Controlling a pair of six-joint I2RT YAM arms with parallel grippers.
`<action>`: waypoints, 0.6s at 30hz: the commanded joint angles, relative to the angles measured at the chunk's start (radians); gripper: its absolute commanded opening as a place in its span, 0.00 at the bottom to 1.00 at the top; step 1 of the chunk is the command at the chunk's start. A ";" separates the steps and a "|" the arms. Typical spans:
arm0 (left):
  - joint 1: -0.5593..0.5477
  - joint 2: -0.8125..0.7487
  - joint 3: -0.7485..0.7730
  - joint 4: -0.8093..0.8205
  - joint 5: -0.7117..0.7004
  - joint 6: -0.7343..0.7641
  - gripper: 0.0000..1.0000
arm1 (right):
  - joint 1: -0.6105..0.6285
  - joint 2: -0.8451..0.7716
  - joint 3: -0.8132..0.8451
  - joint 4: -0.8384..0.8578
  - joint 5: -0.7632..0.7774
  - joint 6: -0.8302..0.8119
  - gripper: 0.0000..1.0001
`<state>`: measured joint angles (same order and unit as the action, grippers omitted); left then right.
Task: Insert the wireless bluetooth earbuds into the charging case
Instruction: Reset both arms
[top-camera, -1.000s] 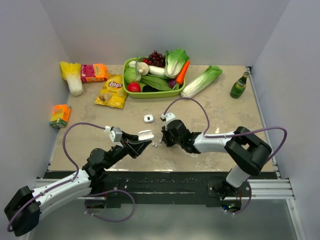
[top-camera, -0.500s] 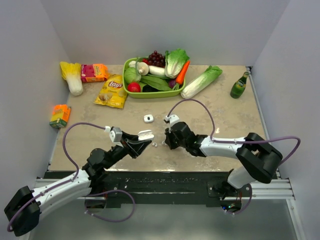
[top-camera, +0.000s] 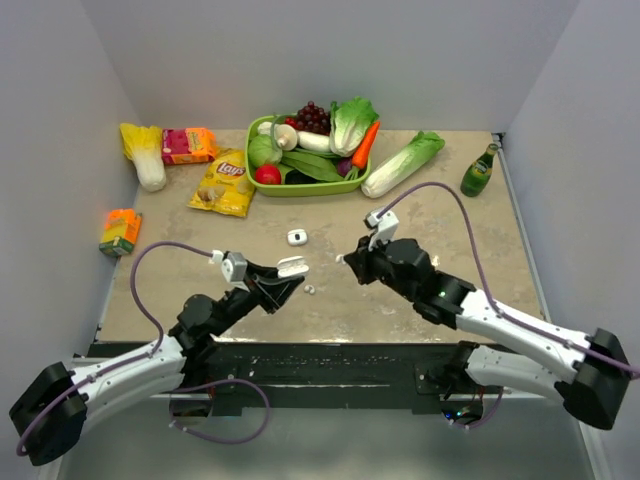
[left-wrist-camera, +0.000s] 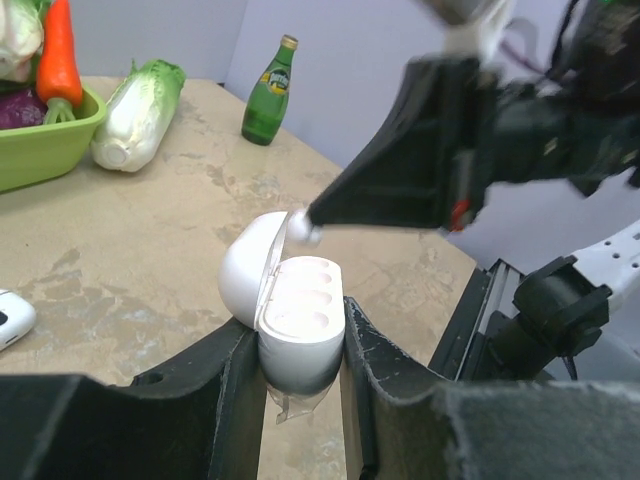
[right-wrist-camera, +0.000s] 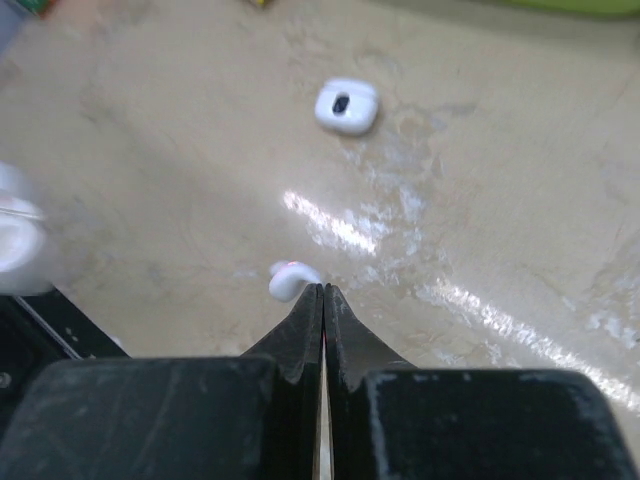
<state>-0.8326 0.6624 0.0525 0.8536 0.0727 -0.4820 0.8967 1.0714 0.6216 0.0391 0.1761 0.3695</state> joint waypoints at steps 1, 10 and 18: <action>-0.002 0.077 0.064 0.153 -0.025 0.054 0.00 | 0.019 -0.175 0.139 -0.140 0.085 -0.055 0.00; 0.003 0.193 0.095 0.458 0.013 0.097 0.00 | 0.108 -0.295 0.262 -0.212 0.086 -0.178 0.00; 0.018 0.316 0.139 0.651 0.180 0.128 0.00 | 0.179 -0.318 0.279 -0.159 0.042 -0.230 0.00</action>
<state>-0.8272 0.9310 0.1379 1.2411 0.1486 -0.3985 1.0565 0.7708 0.8520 -0.1467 0.2401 0.1936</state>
